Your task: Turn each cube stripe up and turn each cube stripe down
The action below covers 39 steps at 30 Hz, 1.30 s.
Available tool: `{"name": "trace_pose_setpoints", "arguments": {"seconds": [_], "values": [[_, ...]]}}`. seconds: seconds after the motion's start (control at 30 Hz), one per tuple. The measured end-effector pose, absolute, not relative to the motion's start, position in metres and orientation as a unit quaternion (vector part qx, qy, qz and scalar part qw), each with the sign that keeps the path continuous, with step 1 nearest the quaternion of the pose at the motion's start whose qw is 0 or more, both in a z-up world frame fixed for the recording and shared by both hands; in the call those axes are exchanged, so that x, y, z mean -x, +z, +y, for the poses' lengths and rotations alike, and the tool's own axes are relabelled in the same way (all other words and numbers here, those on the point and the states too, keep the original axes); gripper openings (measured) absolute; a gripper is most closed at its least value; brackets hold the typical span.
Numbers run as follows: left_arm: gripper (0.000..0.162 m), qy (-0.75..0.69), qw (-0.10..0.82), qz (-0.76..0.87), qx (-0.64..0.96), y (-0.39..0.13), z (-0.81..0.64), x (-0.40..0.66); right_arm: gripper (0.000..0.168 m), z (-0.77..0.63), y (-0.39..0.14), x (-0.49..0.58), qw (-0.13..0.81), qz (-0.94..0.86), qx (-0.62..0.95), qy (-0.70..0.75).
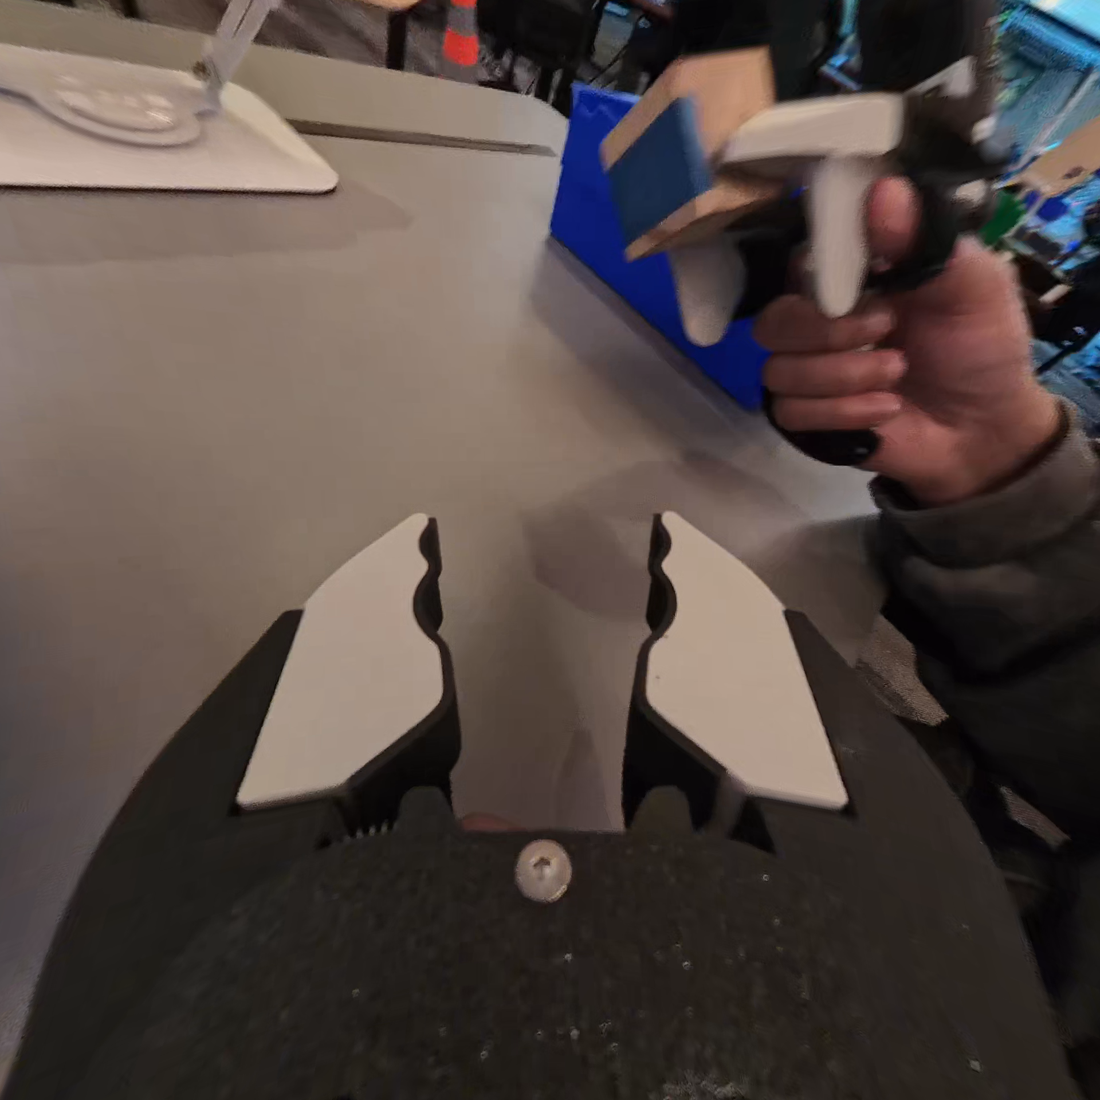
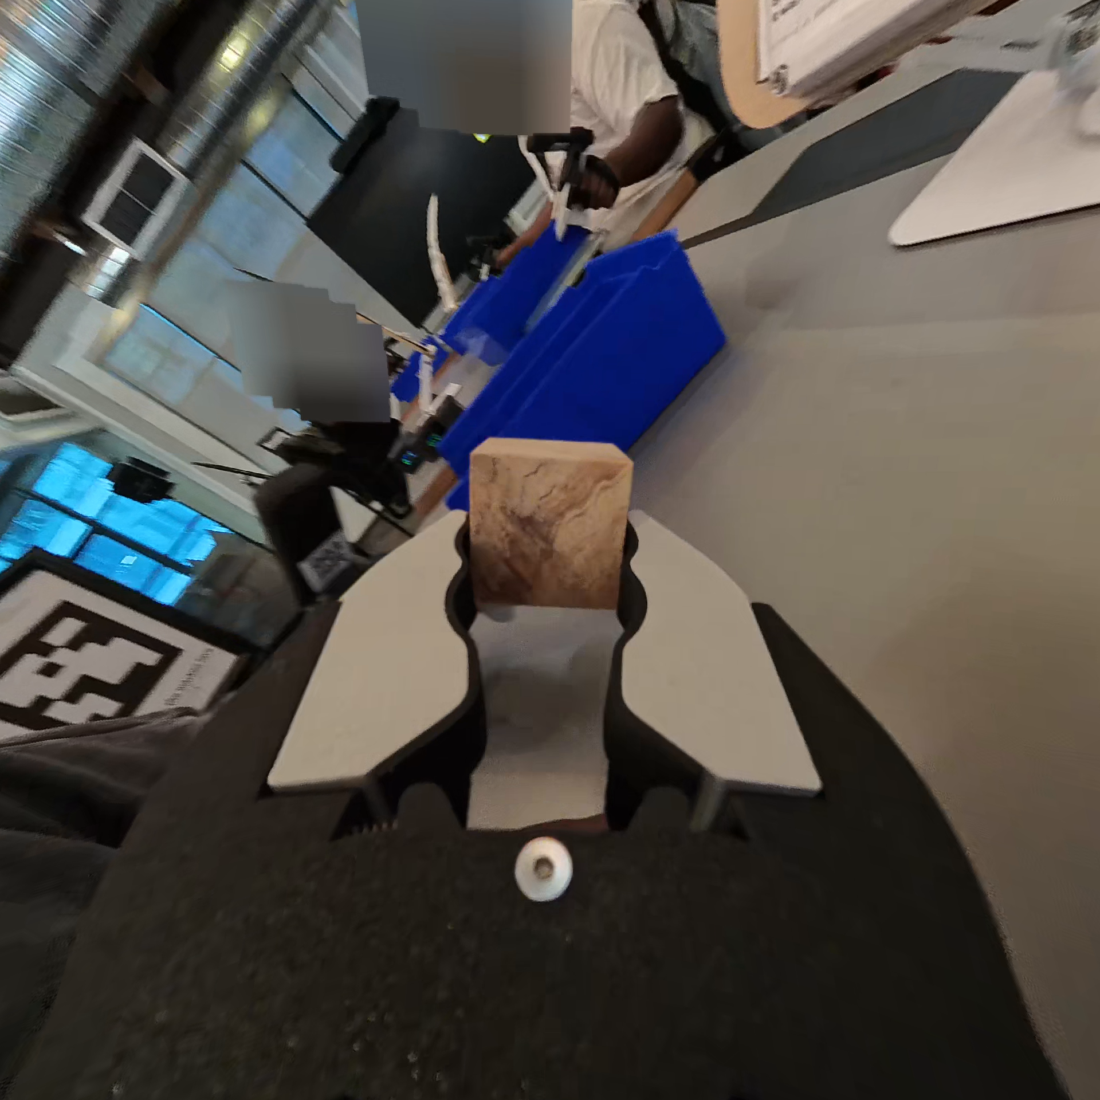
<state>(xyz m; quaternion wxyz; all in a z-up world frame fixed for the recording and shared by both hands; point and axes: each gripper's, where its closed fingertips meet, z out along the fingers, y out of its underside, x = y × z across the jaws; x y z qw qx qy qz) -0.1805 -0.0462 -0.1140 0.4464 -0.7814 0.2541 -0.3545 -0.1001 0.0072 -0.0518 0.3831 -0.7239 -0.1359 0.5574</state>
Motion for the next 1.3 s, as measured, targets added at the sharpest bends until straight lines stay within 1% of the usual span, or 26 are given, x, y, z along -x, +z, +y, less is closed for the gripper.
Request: {"name": "trace_pose_setpoints", "arguments": {"seconds": [0.1, 0.2, 0.3, 0.33, 0.37, 0.4, 0.43, 0.53, 0.63, 0.73, 0.83, 0.97, 1.0, 1.1, 1.13, 1.2, 1.3], "values": [[0.063, -0.360, 0.462, 0.265, 0.766, -0.100, -0.051, 0.182, 0.045, 0.013, -0.052, 0.090, 0.414, -0.162, 0.751, 0.488], [0.062, -0.363, 0.464, 0.280, 0.758, -0.096, -0.056, 0.183, 0.045, 0.022, -0.012, 0.048, 0.501, -0.196, 0.759, 0.368], [0.060, -0.372, 0.442, 0.290, 0.763, -0.101, -0.061, 0.180, 0.045, 0.040, 0.039, -0.036, 0.586, -0.141, 0.765, 0.227], [0.060, -0.380, 0.436, 0.291, 0.762, -0.101, -0.063, 0.178, 0.045, 0.048, 0.050, -0.064, 0.599, -0.125, 0.770, 0.181], [0.060, -0.387, 0.434, 0.290, 0.761, -0.100, -0.063, 0.176, 0.045, 0.059, 0.050, -0.093, 0.592, -0.113, 0.788, 0.130], [0.060, -0.393, 0.427, 0.291, 0.761, -0.101, -0.064, 0.174, 0.045, 0.072, 0.039, -0.118, 0.562, -0.105, 0.816, 0.086], [0.060, -0.398, 0.418, 0.294, 0.762, -0.102, -0.065, 0.172, 0.045, 0.085, 0.018, -0.138, 0.510, -0.100, 0.852, 0.059], [0.061, -0.403, 0.407, 0.298, 0.764, -0.104, -0.067, 0.168, 0.046, 0.116, -0.060, -0.172, 0.348, -0.083, 0.933, 0.026], [0.061, -0.396, 0.399, 0.306, 0.768, -0.108, -0.069, 0.167, 0.046, 0.133, -0.120, -0.185, 0.238, -0.074, 0.968, -0.008], [0.061, -0.390, 0.396, 0.309, 0.772, -0.111, -0.069, 0.167, 0.046, 0.145, -0.154, -0.183, 0.184, -0.067, 0.981, -0.002], [0.061, -0.389, 0.391, 0.310, 0.775, -0.114, -0.071, 0.167, 0.046, 0.150, -0.173, -0.180, 0.147, -0.066, 0.987, 0.003], [0.061, -0.385, 0.388, 0.313, 0.777, -0.117, -0.072, 0.168, 0.046, 0.151, -0.180, -0.179, 0.140, -0.076, 0.987, -0.006], [0.061, -0.384, 0.386, 0.313, 0.778, -0.118, -0.071, 0.169, 0.049, 0.151, -0.180, -0.179, 0.139, -0.079, 0.987, -0.007], [0.061, -0.388, 0.379, 0.313, 0.780, -0.120, -0.072, 0.168, 0.059, 0.155, -0.173, -0.181, 0.165, -0.080, 0.983, -0.008], [0.061, -0.388, 0.377, 0.314, 0.780, -0.120, -0.073, 0.167, 0.067, 0.155, -0.162, -0.182, 0.184, -0.078, 0.980, -0.007], [0.061, -0.386, 0.378, 0.316, 0.780, -0.121, -0.073, 0.167, 0.068, 0.154, -0.117, -0.182, 0.272, -0.070, 0.960, 0.008], [0.062, -0.379, 0.380, 0.322, 0.780, -0.121, -0.073, 0.168, 0.066, 0.130, -0.015, -0.154, 0.458, -0.077, 0.880, 0.096]]}}
